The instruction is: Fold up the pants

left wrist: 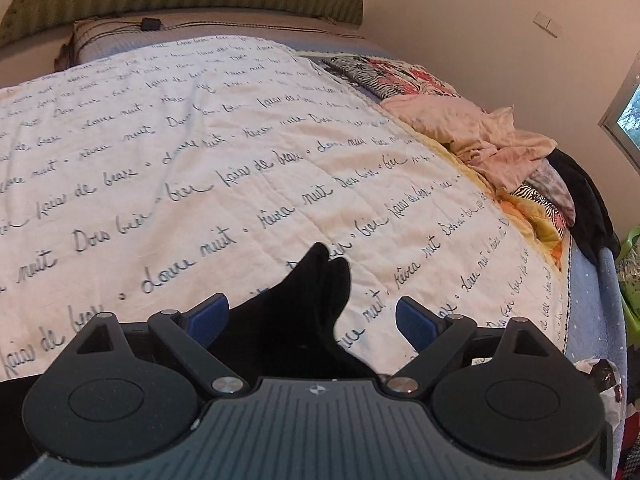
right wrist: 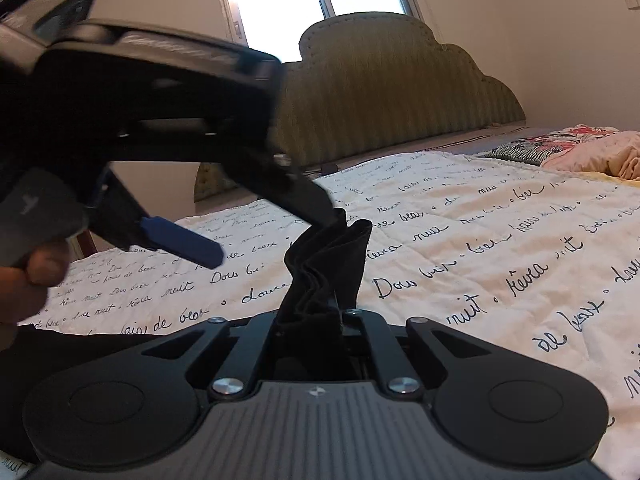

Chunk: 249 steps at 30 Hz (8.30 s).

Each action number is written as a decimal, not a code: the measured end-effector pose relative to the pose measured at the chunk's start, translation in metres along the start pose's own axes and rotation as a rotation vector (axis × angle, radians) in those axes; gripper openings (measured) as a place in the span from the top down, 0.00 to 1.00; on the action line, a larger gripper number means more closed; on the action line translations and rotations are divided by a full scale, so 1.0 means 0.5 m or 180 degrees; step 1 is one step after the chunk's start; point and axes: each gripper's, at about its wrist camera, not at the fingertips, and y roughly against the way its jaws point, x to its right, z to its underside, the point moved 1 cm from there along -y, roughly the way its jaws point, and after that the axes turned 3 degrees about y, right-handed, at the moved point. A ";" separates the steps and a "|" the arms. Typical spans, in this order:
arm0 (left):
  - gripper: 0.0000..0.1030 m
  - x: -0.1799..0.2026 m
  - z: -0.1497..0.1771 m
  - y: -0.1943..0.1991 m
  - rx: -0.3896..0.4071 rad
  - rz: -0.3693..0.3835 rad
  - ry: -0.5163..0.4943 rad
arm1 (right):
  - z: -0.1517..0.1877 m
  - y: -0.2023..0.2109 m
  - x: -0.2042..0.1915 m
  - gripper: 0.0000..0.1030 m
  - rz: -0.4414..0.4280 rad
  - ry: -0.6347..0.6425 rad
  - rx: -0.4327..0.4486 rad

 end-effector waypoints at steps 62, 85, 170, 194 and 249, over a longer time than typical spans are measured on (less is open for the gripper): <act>0.89 -0.560 0.350 0.380 0.0596 -0.0765 0.1778 | 0.017 -0.024 0.081 0.13 0.0186 -0.0983 -0.0294; 0.87 -0.570 0.362 0.386 0.0701 -0.0731 0.1655 | 0.015 -0.031 0.075 0.13 0.0223 -0.0906 -0.0382; 0.40 -0.479 0.499 0.387 0.1402 -0.0160 0.1497 | 0.132 -0.045 -0.104 0.27 -0.1486 -0.3103 -0.1577; 0.09 -0.694 0.820 0.795 0.2784 -0.3340 0.3518 | 0.182 0.056 -0.769 0.15 -0.2439 0.2941 -0.1014; 0.61 -0.814 0.661 0.708 0.2113 -0.1790 0.3480 | 0.213 -0.017 -1.029 0.69 -0.3184 0.2202 -0.0755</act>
